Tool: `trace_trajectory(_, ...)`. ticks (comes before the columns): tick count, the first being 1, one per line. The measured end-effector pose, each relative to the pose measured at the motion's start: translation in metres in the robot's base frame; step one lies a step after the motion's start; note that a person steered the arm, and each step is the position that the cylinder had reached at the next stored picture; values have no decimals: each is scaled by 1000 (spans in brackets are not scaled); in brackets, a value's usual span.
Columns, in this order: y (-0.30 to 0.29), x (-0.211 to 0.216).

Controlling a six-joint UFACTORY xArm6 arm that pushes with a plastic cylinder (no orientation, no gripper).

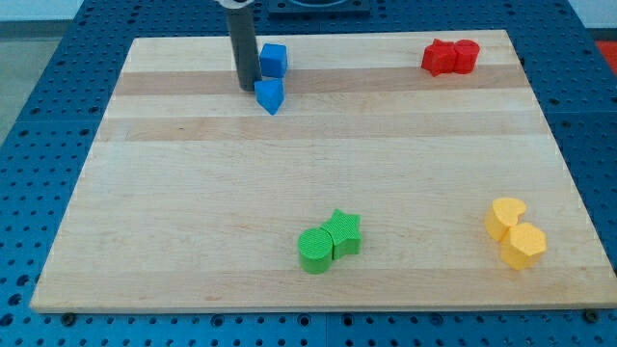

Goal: Push the blue cube into the blue triangle

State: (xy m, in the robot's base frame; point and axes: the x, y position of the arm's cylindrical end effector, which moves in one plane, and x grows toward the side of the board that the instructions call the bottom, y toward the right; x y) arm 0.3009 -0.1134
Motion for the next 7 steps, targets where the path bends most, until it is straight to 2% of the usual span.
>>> trace_trajectory(1, -18, -21)
trace_trajectory(2, -3, -58)
trace_trajectory(3, 10, -65)
trace_trajectory(6, 80, 0)
trace_trajectory(7, 80, 1)
